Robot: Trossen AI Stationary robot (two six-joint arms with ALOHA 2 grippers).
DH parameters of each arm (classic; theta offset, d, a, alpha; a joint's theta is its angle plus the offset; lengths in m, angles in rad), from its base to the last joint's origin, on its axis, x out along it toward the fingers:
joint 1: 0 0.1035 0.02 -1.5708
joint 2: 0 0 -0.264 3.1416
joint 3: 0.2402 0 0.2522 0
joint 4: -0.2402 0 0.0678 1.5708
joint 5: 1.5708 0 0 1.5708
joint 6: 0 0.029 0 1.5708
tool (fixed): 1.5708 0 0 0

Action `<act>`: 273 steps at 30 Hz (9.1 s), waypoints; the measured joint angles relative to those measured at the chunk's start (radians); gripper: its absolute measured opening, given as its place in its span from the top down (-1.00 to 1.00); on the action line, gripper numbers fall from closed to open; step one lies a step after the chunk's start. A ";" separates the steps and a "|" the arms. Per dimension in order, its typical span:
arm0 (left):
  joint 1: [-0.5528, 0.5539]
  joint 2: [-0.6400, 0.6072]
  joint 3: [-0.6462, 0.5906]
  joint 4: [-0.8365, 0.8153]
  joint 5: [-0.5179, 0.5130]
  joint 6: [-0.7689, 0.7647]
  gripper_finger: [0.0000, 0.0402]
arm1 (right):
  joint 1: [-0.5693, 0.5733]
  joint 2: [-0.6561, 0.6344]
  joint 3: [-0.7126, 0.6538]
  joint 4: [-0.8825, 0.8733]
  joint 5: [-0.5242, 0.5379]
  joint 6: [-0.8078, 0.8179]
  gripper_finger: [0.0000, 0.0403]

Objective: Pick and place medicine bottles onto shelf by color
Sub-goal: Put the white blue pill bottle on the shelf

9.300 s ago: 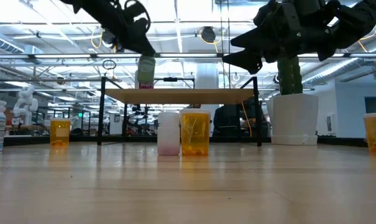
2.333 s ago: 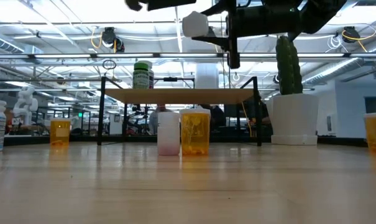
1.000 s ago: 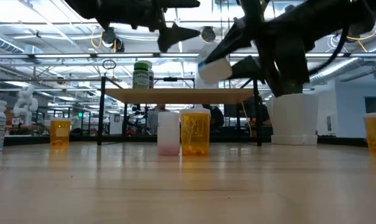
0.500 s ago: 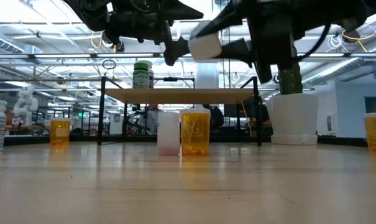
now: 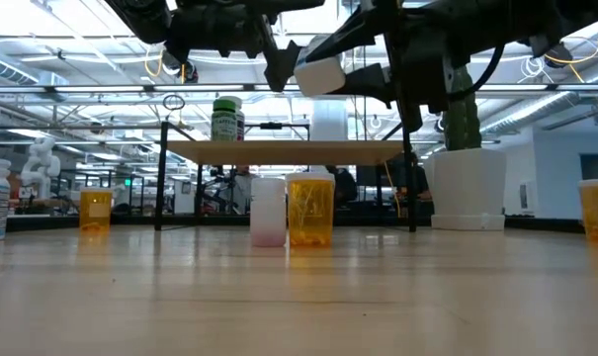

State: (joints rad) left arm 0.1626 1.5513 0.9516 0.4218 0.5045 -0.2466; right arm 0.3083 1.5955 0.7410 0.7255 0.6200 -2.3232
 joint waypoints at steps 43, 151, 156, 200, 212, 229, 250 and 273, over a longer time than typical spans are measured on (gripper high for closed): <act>-0.006 0.000 0.000 0.015 -0.061 -0.010 0.01 | 0.000 0.000 0.000 0.103 -0.045 0.121 0.01; 0.395 -0.559 -0.336 -0.283 -0.511 0.664 -0.29 | -0.279 -0.341 -0.148 -0.061 -0.339 2.182 -0.29; 0.388 -0.617 -0.336 -0.314 -0.513 0.664 -0.29 | -0.398 -0.228 0.054 -0.216 -0.517 2.192 -0.24; 0.255 -0.787 -0.337 -0.457 -0.535 0.495 -0.26 | -0.633 -0.088 0.294 -0.399 -0.939 2.154 0.94; -0.113 -0.504 -0.335 -0.114 -0.401 0.520 -0.08 | -0.444 -0.338 -0.124 -0.263 -0.934 2.211 0.93; -0.567 -0.400 0.027 -1.375 -0.900 -0.153 -0.04 | -0.327 -0.374 -0.316 -0.069 -0.878 2.168 0.48; -0.576 -0.399 -0.021 -1.813 -0.672 -0.144 -0.56 | -0.324 -0.367 -0.317 -0.070 -0.849 2.157 0.11; -0.576 -0.385 -0.120 -1.793 -0.617 0.087 -0.73 | -0.310 -0.239 -0.316 0.027 -0.852 2.197 0.11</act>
State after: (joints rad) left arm -0.4129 1.1666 0.8313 -1.3717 -0.1126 -0.1596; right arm -0.0021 1.3563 0.4252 0.7523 -0.2317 -0.1265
